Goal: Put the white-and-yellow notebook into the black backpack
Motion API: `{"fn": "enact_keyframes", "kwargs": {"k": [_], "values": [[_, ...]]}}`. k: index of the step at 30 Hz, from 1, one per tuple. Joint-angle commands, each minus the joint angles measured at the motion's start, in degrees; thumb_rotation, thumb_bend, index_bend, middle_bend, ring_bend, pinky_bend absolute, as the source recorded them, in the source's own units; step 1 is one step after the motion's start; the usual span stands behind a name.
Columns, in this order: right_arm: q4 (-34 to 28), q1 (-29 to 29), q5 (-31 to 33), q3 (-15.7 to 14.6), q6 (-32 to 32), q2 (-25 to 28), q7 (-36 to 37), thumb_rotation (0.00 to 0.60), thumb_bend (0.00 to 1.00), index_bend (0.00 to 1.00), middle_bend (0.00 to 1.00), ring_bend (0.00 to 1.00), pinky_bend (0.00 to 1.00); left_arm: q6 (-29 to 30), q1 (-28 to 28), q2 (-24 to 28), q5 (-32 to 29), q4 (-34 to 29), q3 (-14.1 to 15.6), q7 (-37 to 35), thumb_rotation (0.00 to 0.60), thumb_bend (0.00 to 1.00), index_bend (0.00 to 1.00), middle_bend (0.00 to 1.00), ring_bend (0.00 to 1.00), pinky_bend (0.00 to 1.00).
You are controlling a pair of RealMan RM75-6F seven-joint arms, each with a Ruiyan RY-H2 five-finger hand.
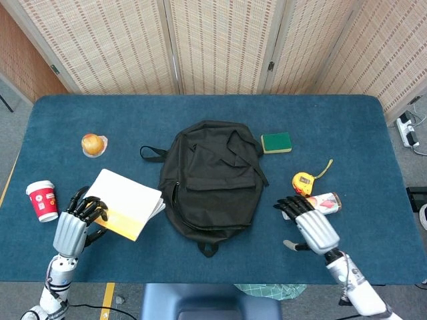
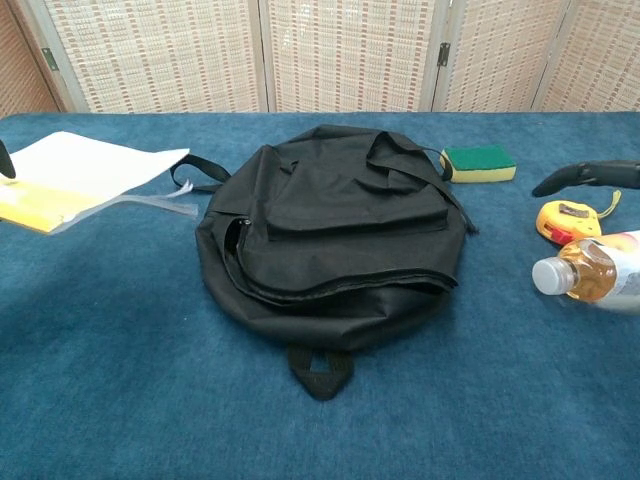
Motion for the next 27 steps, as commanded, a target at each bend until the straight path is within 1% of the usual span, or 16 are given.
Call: {"fn": "enact_keyframes", "kwargs": {"k": [1, 5, 13, 17, 22, 25, 27], "values": [[0.1, 4.3, 3.3, 2.1, -5.0, -4.6, -2.0, 0.6, 0.23, 0.23, 0.19, 0.13, 0.1, 0.8, 0.1, 1.3, 0.8, -2.1, 0.1, 1.4, 0.6, 0.47, 0.73, 0.54, 0.4, 0.21], [1.6, 7.8, 6.8, 4.0, -9.1, -8.0, -2.2, 0.6, 0.25, 0.24, 0.2, 0.13, 0.1, 0.8, 0.2, 2.2, 1.2, -3.9, 0.3, 2.3, 0.6, 0.47, 0.73, 0.54, 0.4, 0.2], [5.2, 12.7, 12.5, 6.6, -13.6, -12.5, -3.5, 0.6, 0.27, 0.26, 0.21, 0.14, 0.1, -0.1, 0.3, 2.7, 1.0, -4.7, 0.2, 2.8, 0.6, 0.47, 0.73, 0.54, 0.4, 0.2], [6.8, 14.7, 14.8, 7.6, -15.0, -13.9, -4.3, 0.6, 0.29, 0.28, 0.22, 0.14, 0.1, -0.2, 0.3, 2.7, 1.0, -4.7, 0.0, 2.6, 0.6, 0.47, 0.73, 0.54, 0.4, 0.2], [7.3, 16.8, 18.5, 9.0, -17.0, -14.2, -4.1, 0.6, 0.35, 0.29, 0.23, 0.15, 0.1, -0.3, 0.2, 2.8, 1.2, -4.9, 0.0, 2.6, 0.6, 0.47, 0.73, 0.54, 0.4, 0.2], [8.0, 18.1, 20.2, 9.3, -17.9, -14.5, -5.1, 0.6, 0.38, 0.3, 0.23, 0.15, 0.1, -0.2, 0.1, 2.9, 1.3, -5.1, -0.1, 2.5, 0.6, 0.47, 0.73, 0.54, 0.4, 0.2], [8.4, 18.8, 21.4, 9.4, -18.4, -15.0, -5.7, 0.6, 0.42, 0.32, 0.24, 0.16, 0.1, -0.2, 0.1, 2.9, 1.4, -5.3, -0.1, 2.3, 0.6, 0.47, 0.73, 0.54, 0.4, 0.2]]}}
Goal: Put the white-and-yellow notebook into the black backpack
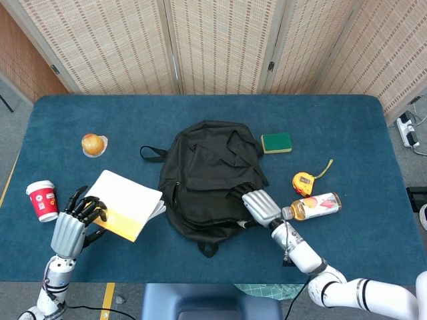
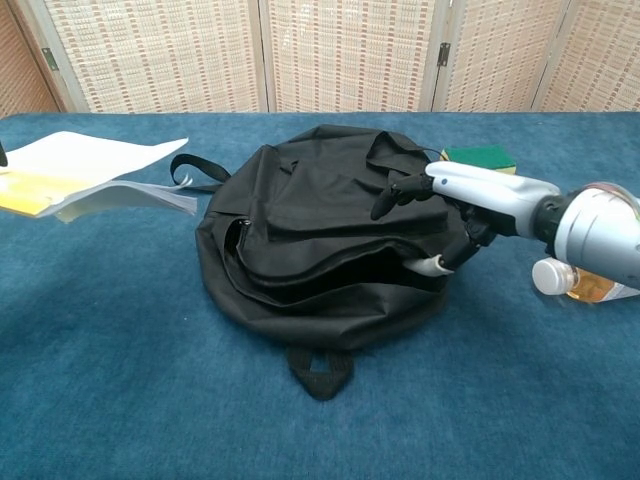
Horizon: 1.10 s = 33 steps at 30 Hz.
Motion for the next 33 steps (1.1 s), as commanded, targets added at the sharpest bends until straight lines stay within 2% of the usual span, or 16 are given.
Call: {"fn": "enact_keyframes", "kwargs": {"k": [1, 4, 8, 11, 17, 24, 33], "values": [[0.8, 1.2, 1.8, 0.3, -0.9, -0.9, -1.1, 0.6, 0.43, 0.33, 0.25, 0.16, 0.1, 0.1, -0.1, 0.0, 0.1, -0.2, 0.0, -0.1, 0.6, 0.47, 0.73, 0.54, 0.4, 0.2], [1.4, 2.4, 3.4, 0.3, -1.3, -2.2, -1.9, 0.6, 0.5, 0.45, 0.27, 0.18, 0.1, 0.2, -0.2, 0.0, 0.7, -0.5, 0.2, -0.2, 0.6, 0.47, 0.73, 0.54, 0.4, 0.2], [2.4, 3.7, 5.1, 1.0, -0.7, -4.0, -2.9, 0.6, 0.62, 0.65, 0.31, 0.21, 0.11, 0.3, -0.5, 0.0, 1.5, -0.7, 0.6, -0.9, 0.6, 0.47, 0.73, 0.54, 0.4, 0.2], [3.2, 4.9, 7.6, 2.4, -0.1, -5.3, -4.1, 0.6, 0.66, 0.7, 0.34, 0.23, 0.19, 0.4, -1.0, 0.1, 2.4, -1.0, 1.0, -1.2, 0.6, 0.47, 0.73, 0.54, 0.4, 0.2], [4.5, 7.8, 15.6, 7.2, 1.5, -8.0, -5.4, 0.6, 0.72, 0.75, 0.37, 0.26, 0.19, 0.9, -2.5, -0.1, 6.1, -1.9, 2.6, -1.3, 0.6, 0.47, 0.73, 0.55, 0.41, 0.22], [7.1, 11.3, 23.5, 12.2, 6.4, -12.7, -7.7, 0.6, 0.76, 0.75, 0.38, 0.26, 0.19, 1.1, -5.4, -0.8, 10.4, -3.4, 3.7, -0.6, 0.6, 0.47, 0.73, 0.57, 0.43, 0.24], [11.2, 15.5, 27.2, 17.2, 10.8, -17.7, -7.6, 0.6, 0.78, 0.74, 0.38, 0.26, 0.19, -0.7, -10.6, -2.5, 13.9, -4.9, 3.2, -0.4, 0.6, 0.47, 0.73, 0.64, 0.52, 0.46]]}}
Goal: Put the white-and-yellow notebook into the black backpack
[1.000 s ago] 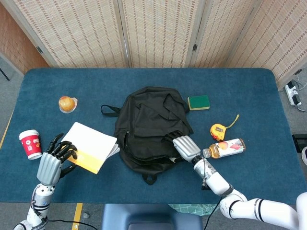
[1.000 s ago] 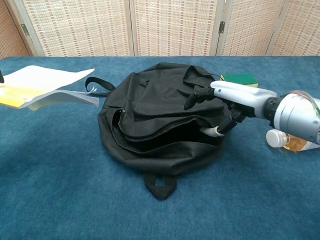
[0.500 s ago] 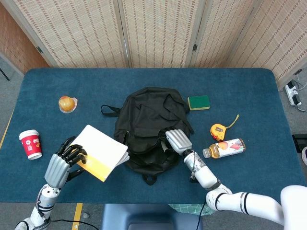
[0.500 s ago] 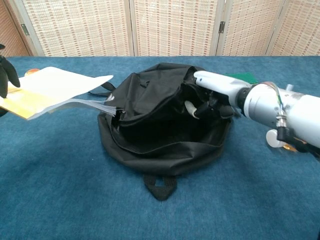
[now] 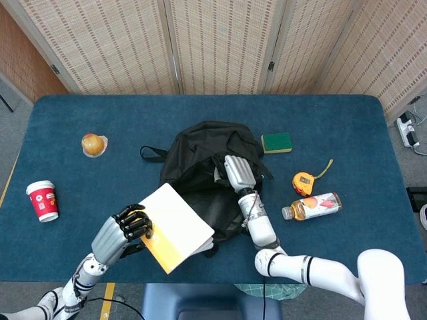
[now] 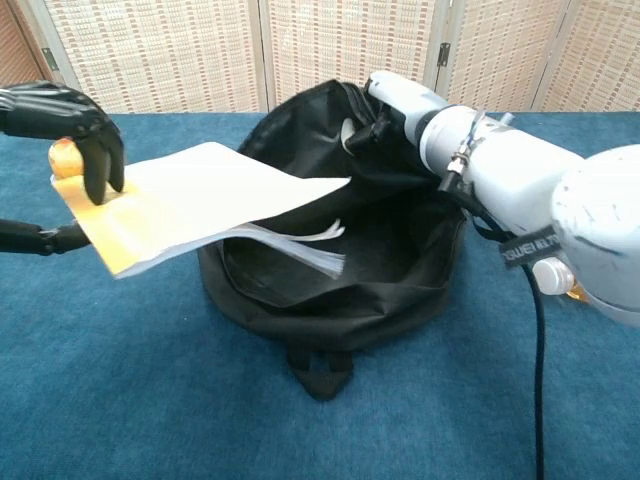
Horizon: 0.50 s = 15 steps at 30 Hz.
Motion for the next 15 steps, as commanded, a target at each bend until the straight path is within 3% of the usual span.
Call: {"fn": "enact_keyframes", "kwargs": {"k": [1, 15], "values": [[1.1, 1.3, 1.2, 1.6, 0.5, -1.2, 0.6, 0.6, 0.79, 0.74, 0.38, 0.26, 0.19, -0.9, -1.6, -0.9, 1.0, -0.1, -0.2, 0.0, 0.6, 0.47, 0.74, 0.64, 0.52, 0.47], [-1.0, 3.1, 4.4, 3.7, -1.4, -0.7, 3.7, 0.6, 0.79, 0.74, 0.38, 0.27, 0.19, -6.6, -9.9, -8.4, -2.3, 5.7, -5.0, -4.1, 0.6, 0.47, 0.74, 0.68, 0.55, 0.51]]}}
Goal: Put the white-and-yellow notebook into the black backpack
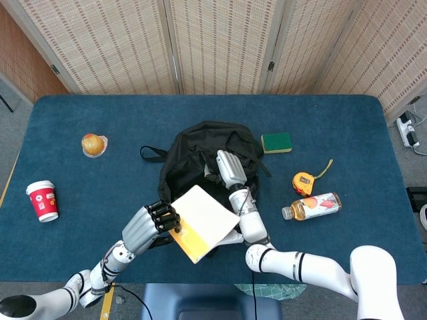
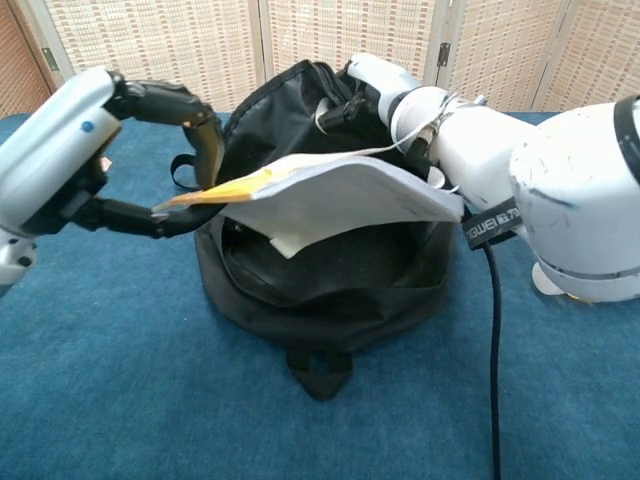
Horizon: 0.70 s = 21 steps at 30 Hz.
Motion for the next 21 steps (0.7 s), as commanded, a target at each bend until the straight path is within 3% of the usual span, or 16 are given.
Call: {"fn": "enact_keyframes", "kwargs": {"k": [1, 6, 21], "values": [[-0.6, 0.1, 0.5, 0.3, -0.3, 0.5, 0.7, 0.6, 0.79, 0.74, 0.38, 0.27, 0.19, -1.7, -2.2, -2.2, -1.6, 2.7, -1.5, -1.2, 0.6, 0.47, 0.74, 0.68, 0.56, 0.51], [-1.4, 0.4, 1.1, 0.6, -0.7, 1.3, 1.4, 0.6, 0.79, 0.74, 0.38, 0.27, 0.19, -3.4, -4.2, -5.4, -2.3, 7.4, -1.3, -2.3, 0.6, 0.47, 0.74, 0.68, 0.56, 0.51], [-3.3, 0.0, 2.0, 0.4, -2.5, 4.3, 5.1, 0.6, 0.79, 0.74, 0.38, 0.27, 0.19, -7.0, -3.6, -12.2, -3.4, 19.9, 4.1, -1.0, 0.6, 0.47, 0.74, 0.69, 0.56, 0.51]]}}
